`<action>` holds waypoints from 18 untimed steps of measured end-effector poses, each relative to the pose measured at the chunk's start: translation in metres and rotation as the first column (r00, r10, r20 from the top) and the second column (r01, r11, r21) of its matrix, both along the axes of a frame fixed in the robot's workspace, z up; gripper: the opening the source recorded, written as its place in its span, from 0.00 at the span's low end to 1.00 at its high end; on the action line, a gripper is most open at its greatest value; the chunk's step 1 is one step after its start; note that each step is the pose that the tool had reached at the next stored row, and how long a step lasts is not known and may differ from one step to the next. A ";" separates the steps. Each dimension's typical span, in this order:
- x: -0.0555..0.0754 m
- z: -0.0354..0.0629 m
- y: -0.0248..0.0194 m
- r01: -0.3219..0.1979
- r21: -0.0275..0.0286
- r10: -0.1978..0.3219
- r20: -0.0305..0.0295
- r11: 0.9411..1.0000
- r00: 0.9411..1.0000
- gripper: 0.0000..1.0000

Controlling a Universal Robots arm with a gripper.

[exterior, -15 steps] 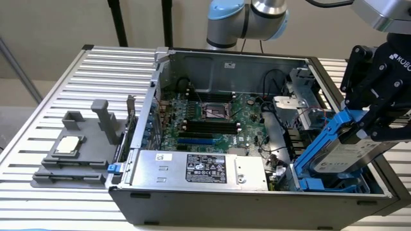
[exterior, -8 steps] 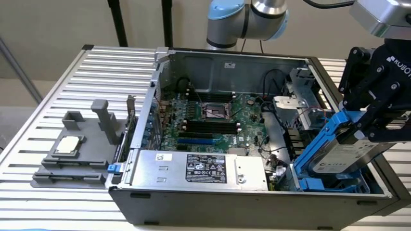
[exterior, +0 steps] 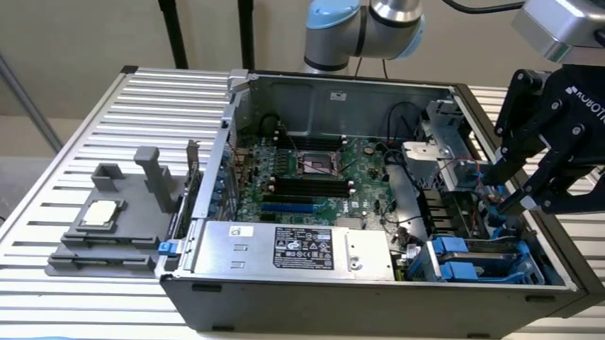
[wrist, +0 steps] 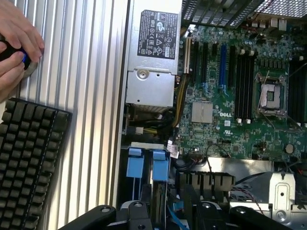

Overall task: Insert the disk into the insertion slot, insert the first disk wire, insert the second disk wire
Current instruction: 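Insert the disk into the insertion slot, then insert the first disk wire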

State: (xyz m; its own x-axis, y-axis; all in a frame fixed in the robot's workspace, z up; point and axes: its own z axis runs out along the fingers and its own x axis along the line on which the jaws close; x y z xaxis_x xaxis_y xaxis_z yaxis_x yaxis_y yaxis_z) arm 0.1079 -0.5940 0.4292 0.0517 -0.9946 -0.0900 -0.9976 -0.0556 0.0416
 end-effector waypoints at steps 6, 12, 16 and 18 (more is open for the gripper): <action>0.003 -0.0001 -0.0001 -0.003 0.002 0.003 0.000 1.000 1.000 0.40; 0.011 0.0000 0.0000 -0.004 0.002 0.004 0.000 1.000 1.000 0.40; 0.011 -0.0001 -0.0001 -0.004 0.002 0.004 0.000 1.000 1.000 0.40; 0.011 -0.0001 -0.0001 -0.004 0.002 0.004 0.000 1.000 1.000 0.40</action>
